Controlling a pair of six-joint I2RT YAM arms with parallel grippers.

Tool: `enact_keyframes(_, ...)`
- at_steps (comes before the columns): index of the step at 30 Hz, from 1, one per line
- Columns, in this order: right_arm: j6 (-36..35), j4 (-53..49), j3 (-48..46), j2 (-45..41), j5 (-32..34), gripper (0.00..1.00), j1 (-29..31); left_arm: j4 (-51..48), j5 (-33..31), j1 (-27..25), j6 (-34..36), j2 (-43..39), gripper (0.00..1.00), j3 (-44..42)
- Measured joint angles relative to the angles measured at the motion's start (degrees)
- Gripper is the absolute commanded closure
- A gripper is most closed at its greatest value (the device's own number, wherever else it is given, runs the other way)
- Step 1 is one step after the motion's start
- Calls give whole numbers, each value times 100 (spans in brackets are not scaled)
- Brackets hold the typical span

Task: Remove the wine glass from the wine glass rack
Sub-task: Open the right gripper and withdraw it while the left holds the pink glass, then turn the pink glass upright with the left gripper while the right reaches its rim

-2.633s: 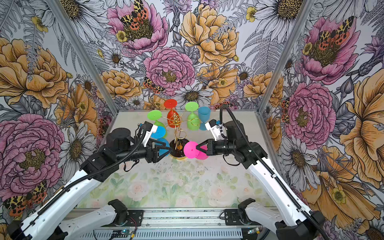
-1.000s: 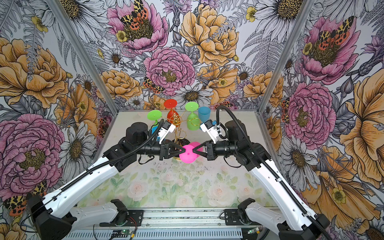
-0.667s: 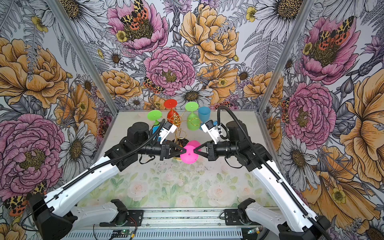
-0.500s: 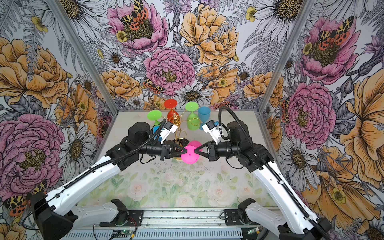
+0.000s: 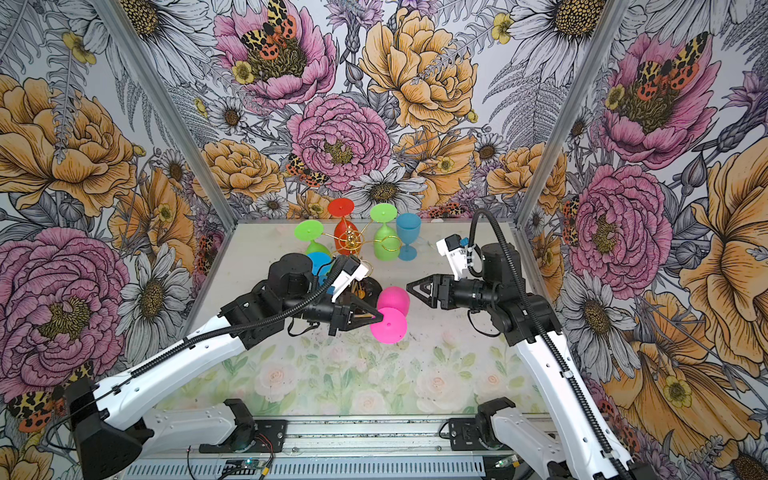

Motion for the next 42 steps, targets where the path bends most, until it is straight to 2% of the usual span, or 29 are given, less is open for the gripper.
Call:
enact_keyframes(8, -7, -984, 254, 605, 1506, 36, -275, -297, -1088, -695, 1034, 70, 100, -4)
enact_keyframes(12, -197, -1532, 662, 949, 2347, 35, -284, -389, -1902, -1032, 1617, 284, 100, -4)
enact_keyframes(16, -361, -1821, 949, 1154, 2723, 35, -284, -435, -2817, -1399, 2293, 494, 100, -96)
enact_keyframes(23, -538, -1987, 1209, 1635, 2621, 35, -284, -474, -4240, -2028, 3523, 706, 100, -302)
enact_keyframes(31, -634, -2011, 1598, 2074, 1801, 36, -284, -44, -5727, -2629, 5010, 721, 100, -944)
enact_keyframes(42, -684, -2009, 2153, 2533, 785, 41, -44, 811, -6848, -2949, 6808, 461, 100, -1650)
